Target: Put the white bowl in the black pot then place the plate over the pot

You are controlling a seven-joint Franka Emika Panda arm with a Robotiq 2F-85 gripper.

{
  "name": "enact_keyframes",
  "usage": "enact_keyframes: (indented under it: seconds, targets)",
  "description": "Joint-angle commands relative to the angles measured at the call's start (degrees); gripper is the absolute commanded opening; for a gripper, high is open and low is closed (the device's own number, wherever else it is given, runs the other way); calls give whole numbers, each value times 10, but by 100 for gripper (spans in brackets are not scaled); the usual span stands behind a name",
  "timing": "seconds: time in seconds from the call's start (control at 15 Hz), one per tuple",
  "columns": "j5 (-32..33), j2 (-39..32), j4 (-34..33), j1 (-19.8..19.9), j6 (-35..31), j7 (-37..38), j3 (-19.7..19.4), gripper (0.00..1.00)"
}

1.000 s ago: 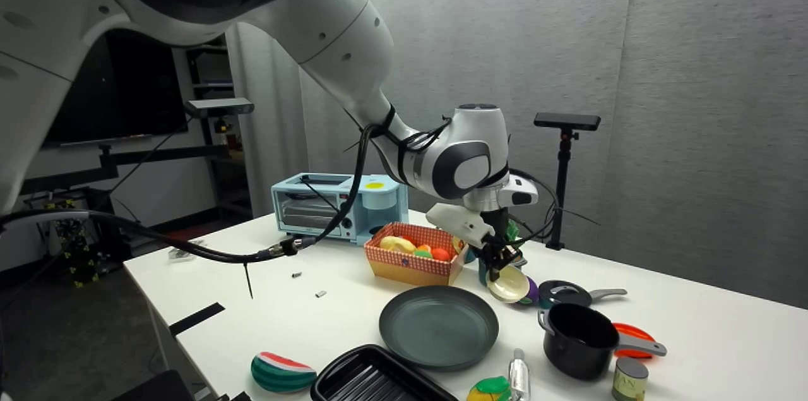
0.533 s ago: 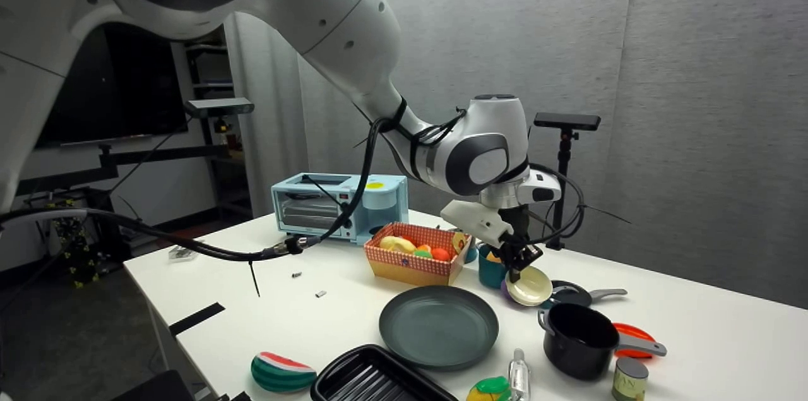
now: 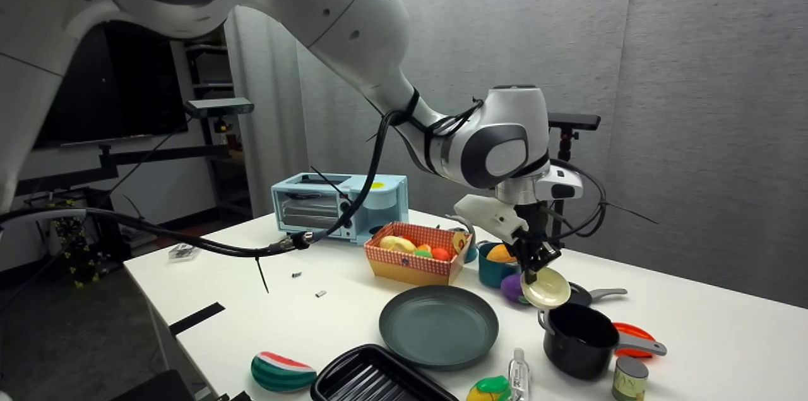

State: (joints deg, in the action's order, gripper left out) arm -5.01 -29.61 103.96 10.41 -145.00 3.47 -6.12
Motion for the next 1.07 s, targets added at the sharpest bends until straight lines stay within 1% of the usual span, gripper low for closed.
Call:
enact_keyframes:
  seconds: [0.0, 0.6, 1.0]
  targets:
    - [-14, -18, -43, 7, 35, 16, -4, 1]
    - [-11, -73, -126, 13, 55, 35, -10, 1]
    - [-13, -104, -164, 18, 58, 43, -11, 1]
